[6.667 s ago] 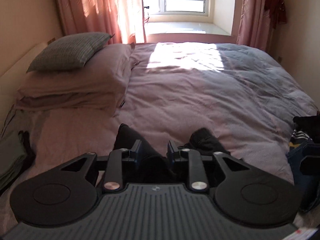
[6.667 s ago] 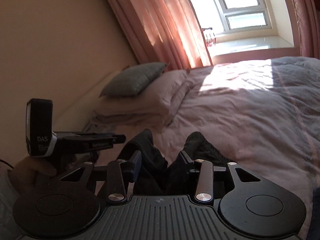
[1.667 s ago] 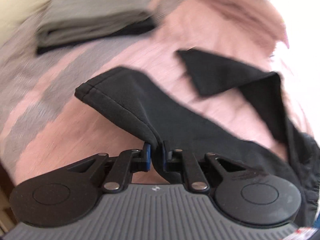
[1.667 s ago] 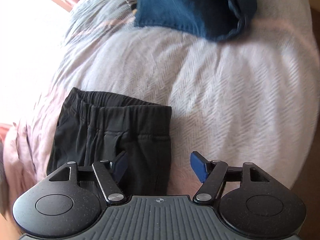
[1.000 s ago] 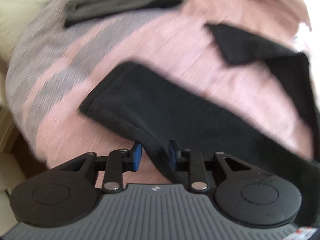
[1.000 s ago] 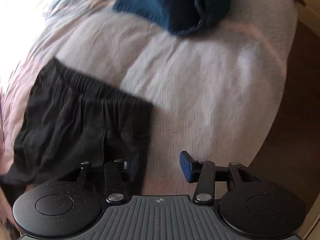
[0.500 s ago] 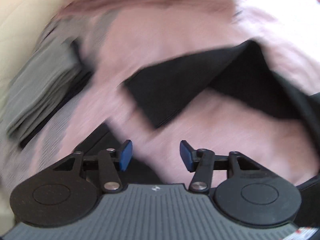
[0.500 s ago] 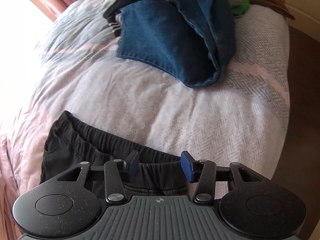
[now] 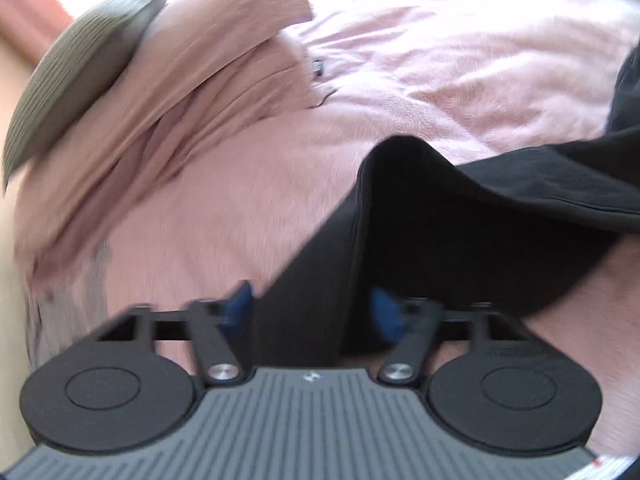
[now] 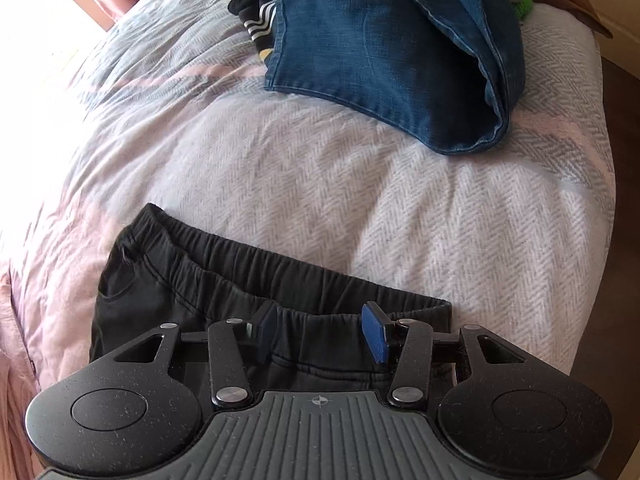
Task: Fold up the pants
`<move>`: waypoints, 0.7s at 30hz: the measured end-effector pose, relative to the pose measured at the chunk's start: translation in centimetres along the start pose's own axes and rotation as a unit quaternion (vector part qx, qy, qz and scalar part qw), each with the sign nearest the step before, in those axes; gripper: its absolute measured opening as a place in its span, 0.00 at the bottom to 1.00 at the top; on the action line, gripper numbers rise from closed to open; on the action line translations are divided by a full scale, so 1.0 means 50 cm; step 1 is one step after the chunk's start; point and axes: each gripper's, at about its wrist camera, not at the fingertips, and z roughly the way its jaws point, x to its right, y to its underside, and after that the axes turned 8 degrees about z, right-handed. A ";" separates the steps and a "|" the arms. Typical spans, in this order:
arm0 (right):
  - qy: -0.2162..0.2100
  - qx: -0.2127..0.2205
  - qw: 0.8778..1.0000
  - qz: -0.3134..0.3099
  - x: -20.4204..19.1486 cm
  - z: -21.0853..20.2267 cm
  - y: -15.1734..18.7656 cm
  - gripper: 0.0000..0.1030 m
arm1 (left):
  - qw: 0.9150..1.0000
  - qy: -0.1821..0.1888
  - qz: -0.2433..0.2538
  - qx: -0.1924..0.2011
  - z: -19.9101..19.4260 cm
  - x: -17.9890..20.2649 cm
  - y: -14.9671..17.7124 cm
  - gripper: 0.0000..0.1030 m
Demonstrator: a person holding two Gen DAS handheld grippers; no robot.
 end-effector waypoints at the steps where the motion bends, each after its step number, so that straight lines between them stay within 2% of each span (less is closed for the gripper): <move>1: 0.000 0.001 1.000 0.003 -0.001 -0.001 -0.001 0.43 | 1.000 0.003 0.011 -0.003 0.010 -0.004 -0.019 0.05; 2: 0.002 0.003 1.000 0.006 0.000 -0.004 -0.002 0.43 | 1.000 -0.009 0.005 0.009 0.000 -0.020 -0.036 0.04; 4: 0.002 0.009 1.000 0.010 0.000 -0.009 -0.006 0.43 | 0.996 -0.030 -0.018 0.077 -0.065 -0.065 -0.063 0.05; 6: 0.006 0.016 1.000 0.014 0.000 -0.011 -0.012 0.43 | 0.987 -0.054 -0.032 0.146 -0.159 -0.115 -0.085 0.05; 8: 0.007 0.018 1.000 0.022 -0.001 -0.008 -0.017 0.43 | 0.973 -0.077 -0.033 0.213 -0.262 -0.159 -0.084 0.06; 9: 0.005 0.018 0.999 0.028 -0.002 -0.008 -0.019 0.43 | 0.969 -0.089 -0.025 0.230 -0.297 -0.172 -0.076 0.06; 11: -0.004 0.016 0.999 0.036 -0.005 -0.005 -0.022 0.43 | 0.966 -0.115 -0.005 0.230 -0.331 -0.178 -0.047 0.10; 12: -0.007 0.012 0.999 0.036 -0.009 -0.002 -0.022 0.43 | 0.970 -0.117 -0.001 0.213 -0.328 -0.178 -0.025 0.10; 13: -0.010 0.009 0.999 0.035 -0.014 0.001 -0.020 0.43 | 0.977 -0.116 -0.007 0.178 -0.309 -0.177 0.000 0.13; 15: -0.014 -0.002 1.000 0.023 -0.024 0.008 -0.015 0.43 | 0.990 -0.121 -0.025 0.073 -0.241 -0.167 0.064 0.37; 16: -0.013 -0.006 1.000 0.014 -0.031 0.012 -0.012 0.43 | 0.992 -0.120 -0.029 0.018 -0.202 -0.160 0.108 0.42; 18: -0.011 -0.012 1.000 -0.013 -0.046 0.020 -0.006 0.43 | 0.990 -0.109 -0.058 -0.074 -0.143 -0.150 0.188 0.40; 19: -0.014 -0.014 0.999 -0.035 -0.057 0.025 -0.003 0.43 | 0.986 -0.099 -0.083 -0.105 -0.132 -0.146 0.219 0.40; 21: -0.026 -0.019 0.995 -0.090 -0.085 0.036 0.001 0.44 | 0.981 -0.078 -0.131 -0.120 -0.137 -0.137 0.253 0.40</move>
